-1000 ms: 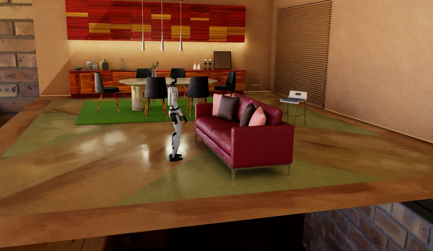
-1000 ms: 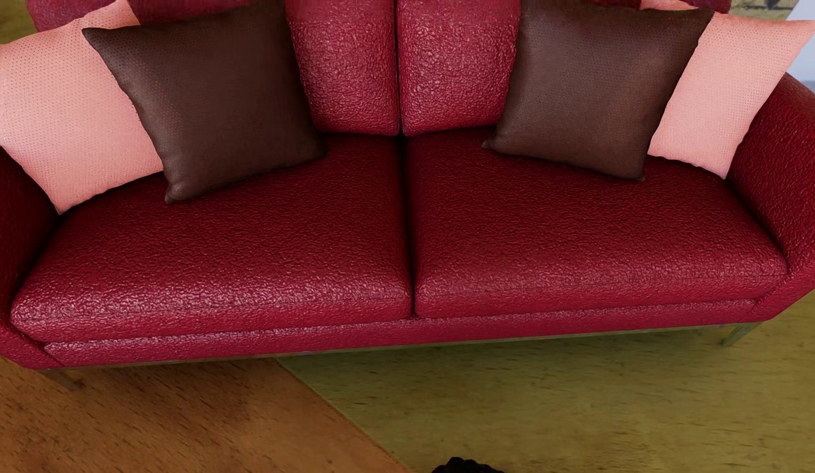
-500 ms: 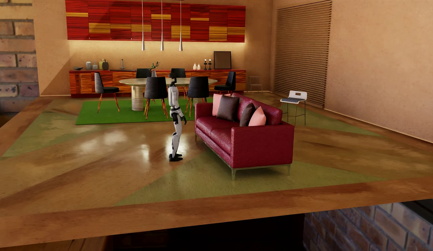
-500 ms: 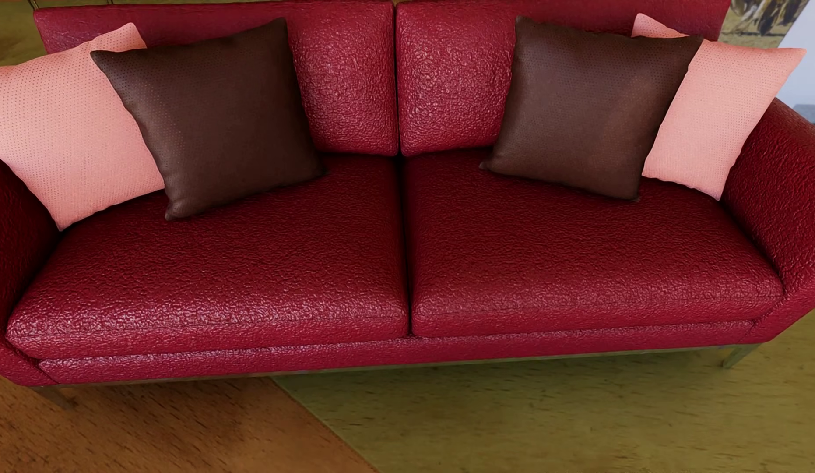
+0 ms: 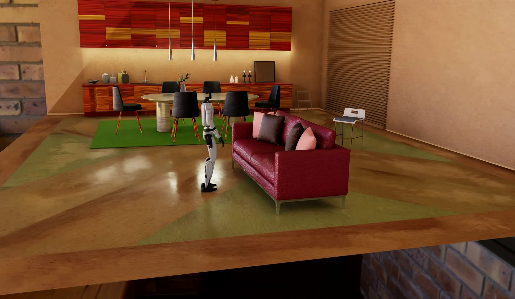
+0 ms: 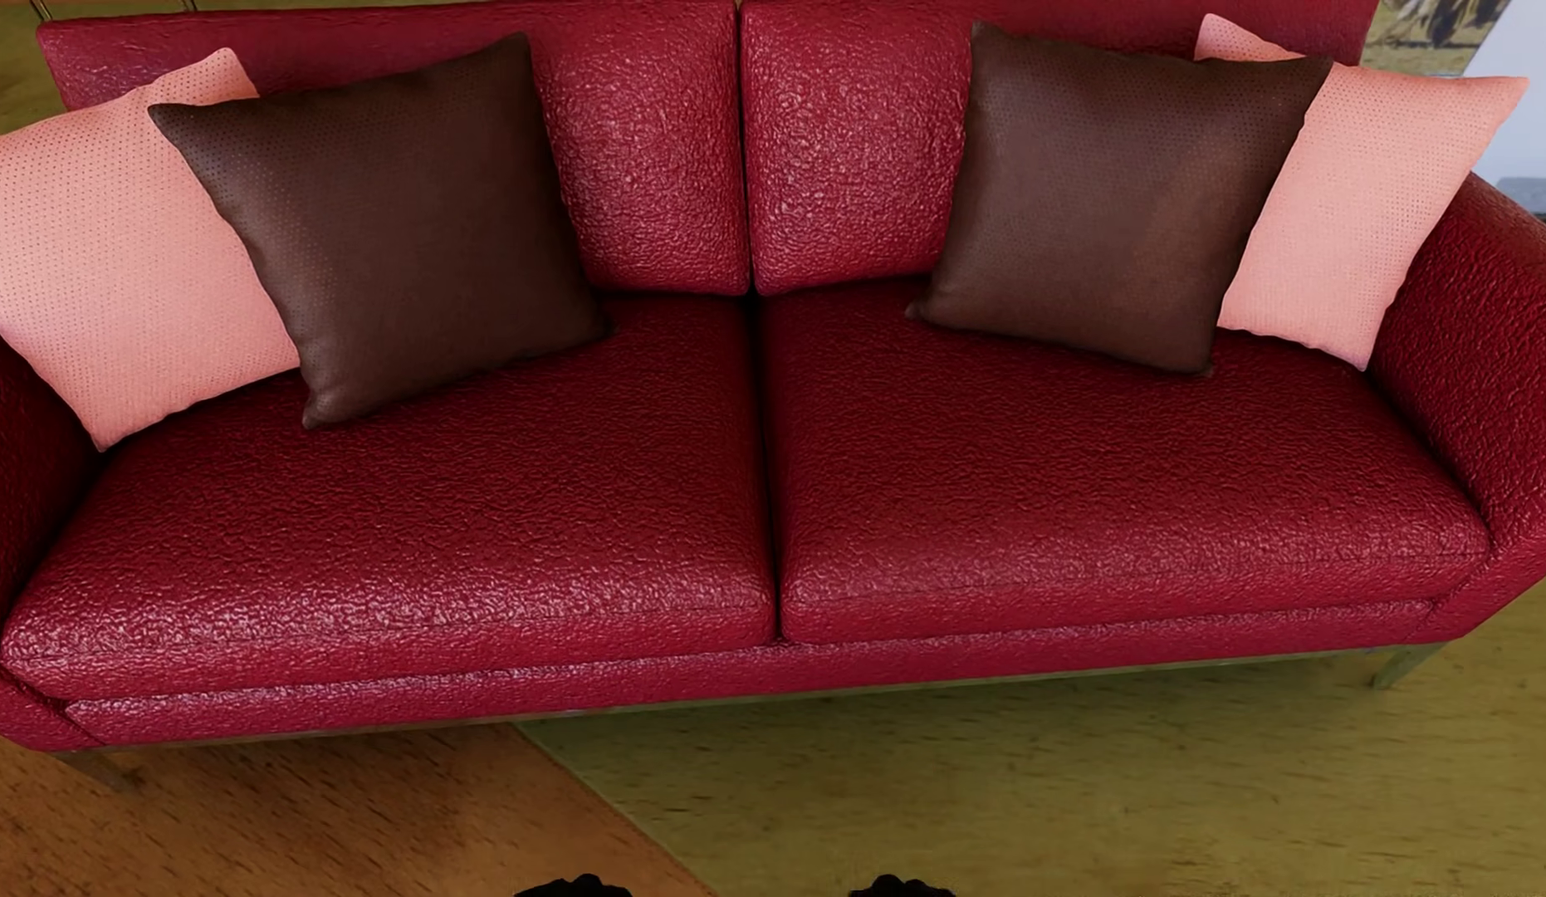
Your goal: Go to the sofa
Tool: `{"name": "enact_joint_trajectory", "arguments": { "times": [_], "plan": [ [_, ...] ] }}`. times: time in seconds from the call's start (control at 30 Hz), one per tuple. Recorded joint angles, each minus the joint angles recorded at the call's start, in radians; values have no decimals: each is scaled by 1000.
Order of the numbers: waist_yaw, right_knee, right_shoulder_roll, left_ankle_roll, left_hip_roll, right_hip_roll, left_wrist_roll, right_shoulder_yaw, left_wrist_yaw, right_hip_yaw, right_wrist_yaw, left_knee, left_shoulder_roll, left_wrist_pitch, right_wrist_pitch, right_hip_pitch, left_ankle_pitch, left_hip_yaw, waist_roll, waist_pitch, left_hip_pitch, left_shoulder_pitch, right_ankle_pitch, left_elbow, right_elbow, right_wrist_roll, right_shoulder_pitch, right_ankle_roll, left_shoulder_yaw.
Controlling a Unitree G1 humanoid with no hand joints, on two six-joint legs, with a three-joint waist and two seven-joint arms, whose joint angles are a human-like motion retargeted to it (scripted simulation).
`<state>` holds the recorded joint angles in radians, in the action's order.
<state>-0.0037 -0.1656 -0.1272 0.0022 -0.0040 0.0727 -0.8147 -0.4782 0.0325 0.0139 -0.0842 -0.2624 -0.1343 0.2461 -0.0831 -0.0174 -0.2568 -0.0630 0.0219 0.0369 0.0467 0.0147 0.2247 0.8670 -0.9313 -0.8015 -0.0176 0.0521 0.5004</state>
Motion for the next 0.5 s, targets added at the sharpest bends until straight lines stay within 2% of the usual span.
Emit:
{"name": "enact_joint_trajectory", "arguments": {
  "times": [0.2,0.5],
  "plan": [
    [-2,-2,1,3,-1,-1,-14,8,-42,3,-4,4,8,0,1,-8,-7,-5,1,-2,-12,-12,6,7,-5,-7,-3,-3,32],
    [-1,-15,-3,10,0,0,-16,25,-31,11,4,5,-2,20,-6,-17,-17,-14,2,4,-30,-30,18,30,-33,-11,26,-4,22]
  ]
}}
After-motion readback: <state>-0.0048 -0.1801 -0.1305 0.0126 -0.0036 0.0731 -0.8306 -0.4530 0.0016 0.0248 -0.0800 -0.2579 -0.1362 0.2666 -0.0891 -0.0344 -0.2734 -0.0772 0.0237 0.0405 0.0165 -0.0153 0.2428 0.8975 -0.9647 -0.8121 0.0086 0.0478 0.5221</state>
